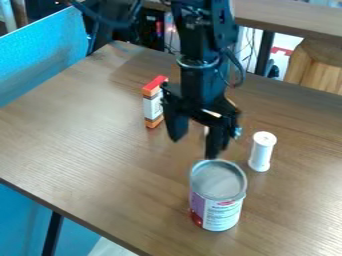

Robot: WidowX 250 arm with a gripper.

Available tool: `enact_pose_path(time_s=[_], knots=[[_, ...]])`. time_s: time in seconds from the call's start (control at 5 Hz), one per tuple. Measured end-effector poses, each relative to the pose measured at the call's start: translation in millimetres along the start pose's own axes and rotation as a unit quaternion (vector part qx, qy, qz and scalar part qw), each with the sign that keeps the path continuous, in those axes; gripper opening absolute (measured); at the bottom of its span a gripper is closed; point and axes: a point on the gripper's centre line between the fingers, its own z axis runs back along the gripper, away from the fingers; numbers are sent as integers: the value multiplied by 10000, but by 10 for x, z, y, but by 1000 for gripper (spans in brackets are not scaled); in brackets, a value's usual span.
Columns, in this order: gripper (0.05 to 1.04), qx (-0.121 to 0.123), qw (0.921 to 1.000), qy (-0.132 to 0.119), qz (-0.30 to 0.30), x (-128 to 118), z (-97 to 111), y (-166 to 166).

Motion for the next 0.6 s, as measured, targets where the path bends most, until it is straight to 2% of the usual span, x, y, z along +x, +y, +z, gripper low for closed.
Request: enact_pose_path(time_s=[0.2, 0.4, 0.6], knots=[[1001, 210, 9996, 38, 185, -1, 61, 137], [1001, 559, 9980, 58, 295, 58, 222, 325], [1001, 843, 9937, 631, 373, 113, 145, 616]])
